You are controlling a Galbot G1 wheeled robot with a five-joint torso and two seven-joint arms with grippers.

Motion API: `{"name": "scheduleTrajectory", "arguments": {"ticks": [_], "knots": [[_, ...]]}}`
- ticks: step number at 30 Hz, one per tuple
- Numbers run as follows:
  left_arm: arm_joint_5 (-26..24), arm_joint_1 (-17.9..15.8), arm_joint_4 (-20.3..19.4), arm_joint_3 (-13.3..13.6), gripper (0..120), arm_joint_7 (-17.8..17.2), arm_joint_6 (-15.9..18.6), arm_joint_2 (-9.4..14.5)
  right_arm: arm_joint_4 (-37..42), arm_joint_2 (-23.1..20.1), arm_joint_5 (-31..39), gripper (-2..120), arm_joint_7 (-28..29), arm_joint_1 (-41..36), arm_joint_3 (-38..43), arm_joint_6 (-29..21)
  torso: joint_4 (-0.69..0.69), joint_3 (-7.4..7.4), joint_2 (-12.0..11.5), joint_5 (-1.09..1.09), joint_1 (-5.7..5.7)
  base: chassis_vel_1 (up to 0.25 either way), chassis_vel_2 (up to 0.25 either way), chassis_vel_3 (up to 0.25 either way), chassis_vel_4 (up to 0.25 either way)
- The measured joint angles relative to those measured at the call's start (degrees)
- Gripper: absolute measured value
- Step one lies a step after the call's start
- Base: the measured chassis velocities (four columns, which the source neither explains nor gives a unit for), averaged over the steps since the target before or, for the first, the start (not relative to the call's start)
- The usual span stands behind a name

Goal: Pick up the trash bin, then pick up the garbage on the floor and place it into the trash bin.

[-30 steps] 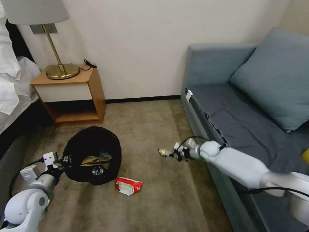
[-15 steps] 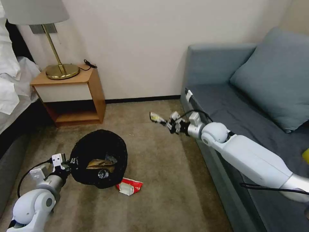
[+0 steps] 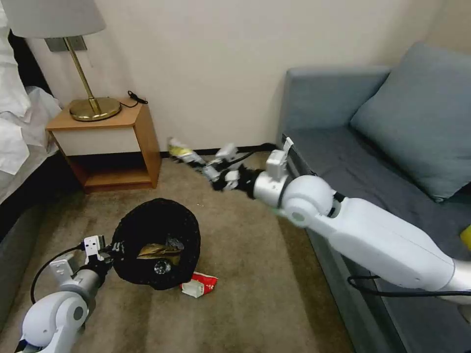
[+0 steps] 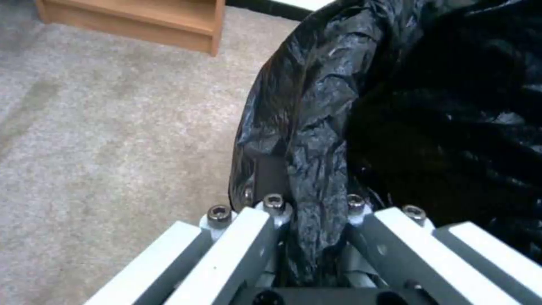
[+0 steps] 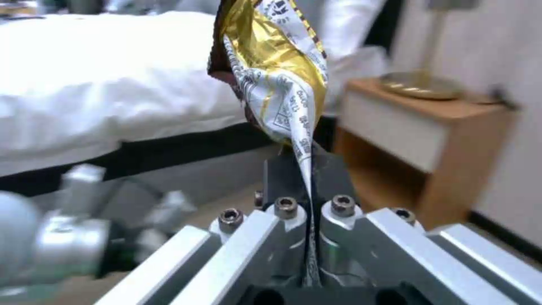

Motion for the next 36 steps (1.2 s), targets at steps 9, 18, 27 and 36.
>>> {"name": "scheduleTrajectory", "arguments": {"ticks": [9, 18, 27, 36], "knots": [[-0.12, 0.90, -3.18, 0.80, 2, -1.36, 1.11, -0.47, -3.07, 4.03, -3.35, 0, 0.42, -1.60, -5.86, 0.06, 0.00, 0.00, 0.00, 0.01, 0.00, 0.000, 0.000, 0.000, 0.000], [-0.19, 1.66, -4.06, 0.09, 2, -1.64, 1.31, -0.79, -4.72, 5.12, -5.28, 0, 0.10, -2.89, -8.21, 0.08, 0.00, 0.00, 0.00, 0.01, 0.00, 0.000, 0.000, 0.000, 0.000], [-0.34, 1.88, -4.57, 0.19, 2, -1.79, 1.40, -0.81, -6.21, 6.82, -6.66, 0, 0.41, -4.02, -10.74, 0.05, -0.01, 0.00, 0.00, 0.01, 0.00, 0.000, 0.000, 0.000, 0.000], [-1.81, 2.43, -5.39, -0.36, 2, -1.98, 1.71, -0.70, -11.20, 11.16, -8.04, 1, 0.03, -4.03, -12.33, 0.05, 0.00, 0.00, 0.00, 0.01, 0.00, 0.000, 0.000, 0.000, 0.000]]}}
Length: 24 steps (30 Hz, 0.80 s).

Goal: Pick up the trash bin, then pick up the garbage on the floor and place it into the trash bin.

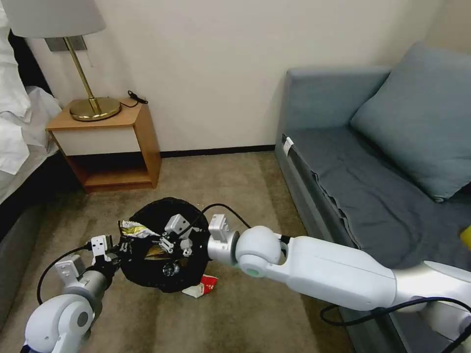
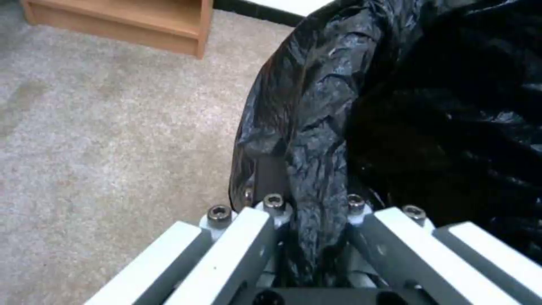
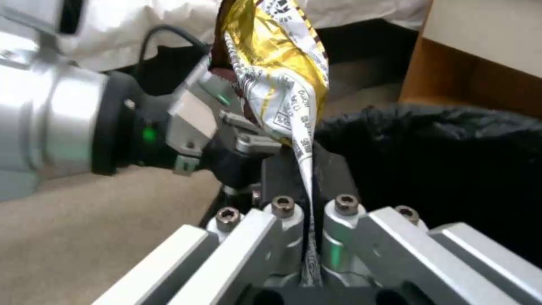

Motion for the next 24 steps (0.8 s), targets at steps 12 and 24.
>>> {"name": "scheduleTrajectory", "arguments": {"ticks": [12, 24], "knots": [[-1.40, 0.35, 0.88, -2.62, 2, 0.15, 0.03, 0.24, -5.74, 4.44, -1.39, 40, -1.13, 2.16, -2.45, -0.06, -0.01, 0.00, 0.00, -0.01, 0.00, 0.000, 0.000, 0.000, 0.000], [-2.95, 0.63, 2.97, -5.26, 2, 1.12, -0.55, 0.59, -10.92, 7.75, -3.09, 83, -2.39, 3.56, -3.73, 0.08, 0.00, 0.00, 0.00, -0.01, 0.00, 0.000, 0.000, 0.000, 0.000]]}}
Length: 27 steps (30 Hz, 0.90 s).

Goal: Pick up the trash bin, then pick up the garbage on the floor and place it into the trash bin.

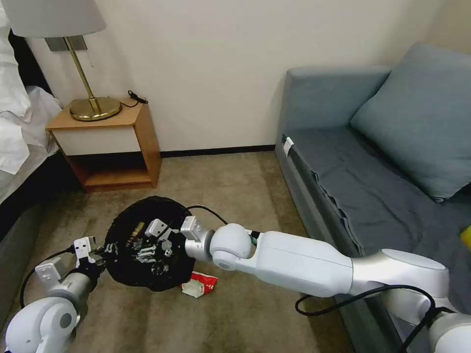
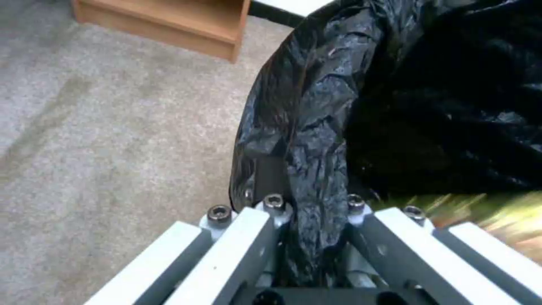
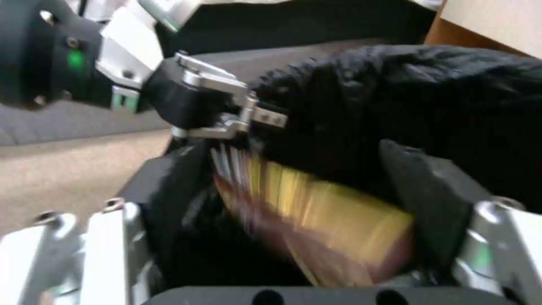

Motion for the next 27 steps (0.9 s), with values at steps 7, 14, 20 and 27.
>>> {"name": "scheduleTrajectory", "arguments": {"ticks": [7, 14, 20, 27], "knots": [[-0.94, -0.87, 0.53, -0.20, 2, -0.41, 0.16, 0.64, -2.22, 0.38, -4.09, 100, -0.37, 0.14, 0.22, 0.26, -0.01, 0.00, 0.00, 0.01, 0.00, 0.000, 0.000, 0.000, 0.000], [-0.92, -0.91, 1.60, -0.67, 2, -0.29, 0.13, 1.04, -3.21, -0.29, -4.73, 100, -1.30, 0.47, 2.08, 1.09, 0.00, 0.00, 0.00, 0.01, 0.00, 0.000, 0.000, 0.000, 0.000], [-1.04, -0.74, 3.33, -2.53, 2, 0.52, -0.59, 1.12, -3.92, -2.41, -4.71, 100, -2.15, 1.07, 3.72, 1.60, 0.00, 0.00, 0.00, 0.01, 0.00, 0.000, 0.000, 0.000, 0.000], [-1.66, -0.67, 4.70, -4.77, 2, 1.14, -1.41, 1.09, -6.37, -6.44, -4.90, 100, -4.85, 0.31, 5.32, 2.04, -0.01, 0.00, 0.00, 0.02, 0.00, 0.000, 0.000, 0.000, 0.000]]}}
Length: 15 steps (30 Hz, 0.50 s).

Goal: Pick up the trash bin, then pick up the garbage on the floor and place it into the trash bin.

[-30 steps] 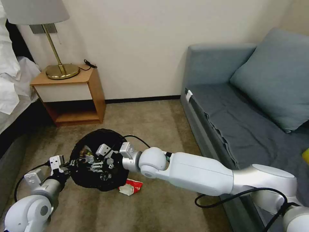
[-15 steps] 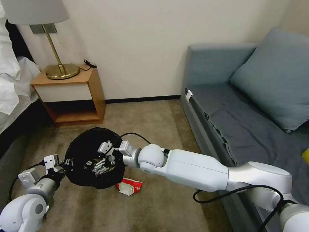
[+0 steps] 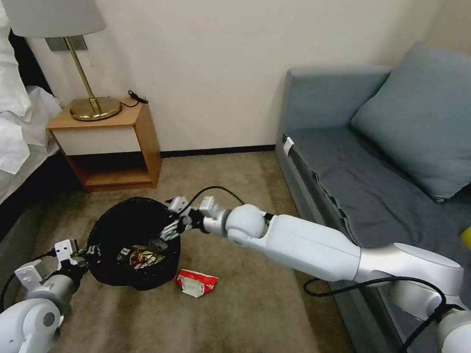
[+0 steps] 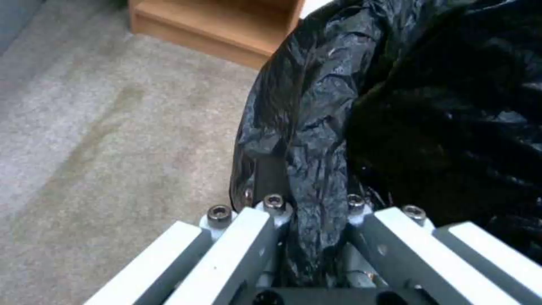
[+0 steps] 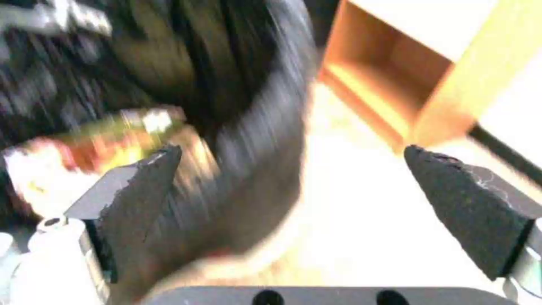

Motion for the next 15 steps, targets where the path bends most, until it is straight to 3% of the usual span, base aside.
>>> {"name": "scheduleTrajectory", "arguments": {"ticks": [6, 15], "knots": [[-0.53, -0.09, 1.26, -1.38, 2, 0.11, -0.39, 0.27, -2.53, -3.15, -0.75, 100, -7.81, -1.62, -1.78, -1.28, -0.01, 0.00, 0.00, 0.00, 0.00, 0.000, 0.000, 0.000, 0.000], [-0.49, -0.57, 2.27, -2.58, 2, 0.51, -0.56, 1.02, -8.40, -1.05, -1.73, 100, -13.38, -3.09, -5.27, -5.11, 0.00, 0.00, 0.00, -0.02, 0.00, 0.000, 0.000, 0.000, 0.000]]}}
